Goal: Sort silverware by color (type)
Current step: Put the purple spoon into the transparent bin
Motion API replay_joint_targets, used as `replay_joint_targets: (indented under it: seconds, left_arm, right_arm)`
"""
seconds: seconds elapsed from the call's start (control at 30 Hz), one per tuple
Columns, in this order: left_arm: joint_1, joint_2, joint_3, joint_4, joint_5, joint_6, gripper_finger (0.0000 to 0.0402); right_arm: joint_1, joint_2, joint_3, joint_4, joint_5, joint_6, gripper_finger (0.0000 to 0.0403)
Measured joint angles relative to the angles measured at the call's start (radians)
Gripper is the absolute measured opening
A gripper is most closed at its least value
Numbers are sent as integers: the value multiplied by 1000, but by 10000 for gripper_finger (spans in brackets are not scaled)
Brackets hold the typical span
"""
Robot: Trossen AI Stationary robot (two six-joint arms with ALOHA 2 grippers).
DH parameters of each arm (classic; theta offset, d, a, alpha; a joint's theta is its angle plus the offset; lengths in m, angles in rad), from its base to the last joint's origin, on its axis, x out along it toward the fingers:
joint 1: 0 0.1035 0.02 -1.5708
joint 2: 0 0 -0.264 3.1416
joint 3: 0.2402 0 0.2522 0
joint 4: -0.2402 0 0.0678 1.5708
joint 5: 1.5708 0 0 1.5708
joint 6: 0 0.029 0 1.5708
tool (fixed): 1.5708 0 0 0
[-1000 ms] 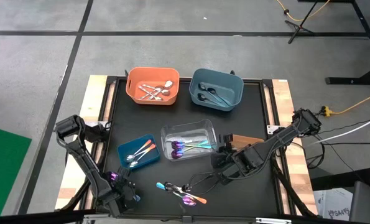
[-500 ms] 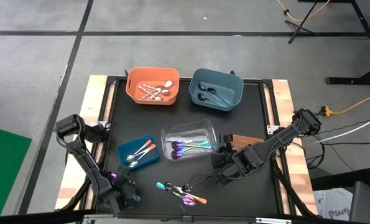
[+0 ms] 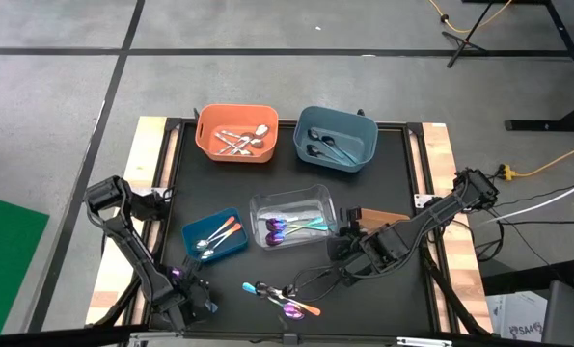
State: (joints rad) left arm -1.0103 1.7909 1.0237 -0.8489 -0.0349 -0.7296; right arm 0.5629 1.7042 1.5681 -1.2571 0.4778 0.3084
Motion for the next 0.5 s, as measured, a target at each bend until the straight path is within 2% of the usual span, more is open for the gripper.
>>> replay_joint_targets:
  seconds: [0.23, 0.5]
  left_arm:
    - [0, 1, 1, 0, 2, 0, 11]
    - [1, 10, 48, -13, 0, 0, 8]
  right_arm:
    - [0, 0, 0, 0, 0, 0, 42]
    - [0, 0, 0, -1, 0, 0, 42]
